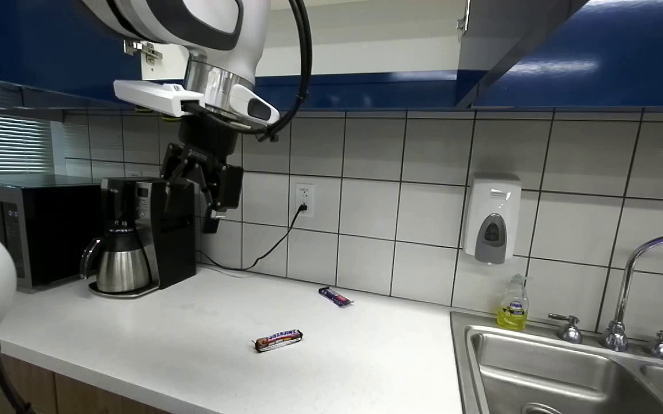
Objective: Put the brown packet in the open upper cabinet.
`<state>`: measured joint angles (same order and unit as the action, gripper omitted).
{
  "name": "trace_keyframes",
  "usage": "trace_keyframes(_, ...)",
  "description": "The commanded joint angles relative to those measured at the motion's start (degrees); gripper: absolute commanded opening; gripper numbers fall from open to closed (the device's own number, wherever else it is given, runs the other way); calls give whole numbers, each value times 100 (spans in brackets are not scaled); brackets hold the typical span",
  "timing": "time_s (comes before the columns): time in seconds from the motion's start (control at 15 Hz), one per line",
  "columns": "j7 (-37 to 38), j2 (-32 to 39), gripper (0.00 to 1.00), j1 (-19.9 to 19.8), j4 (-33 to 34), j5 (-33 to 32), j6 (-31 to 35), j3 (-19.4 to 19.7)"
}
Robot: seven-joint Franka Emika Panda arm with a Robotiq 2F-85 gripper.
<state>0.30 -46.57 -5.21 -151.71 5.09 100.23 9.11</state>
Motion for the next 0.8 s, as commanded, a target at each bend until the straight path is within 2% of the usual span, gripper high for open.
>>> trace_keyframes(0.0,360,-1,100,-182,51,-124,277,-404)
trace_keyframes(0.33,695,202,100,-136,68,-180,1133,-687)
trace_keyframes(0.73,947,794,100,-110,164,-107,1464,-781)
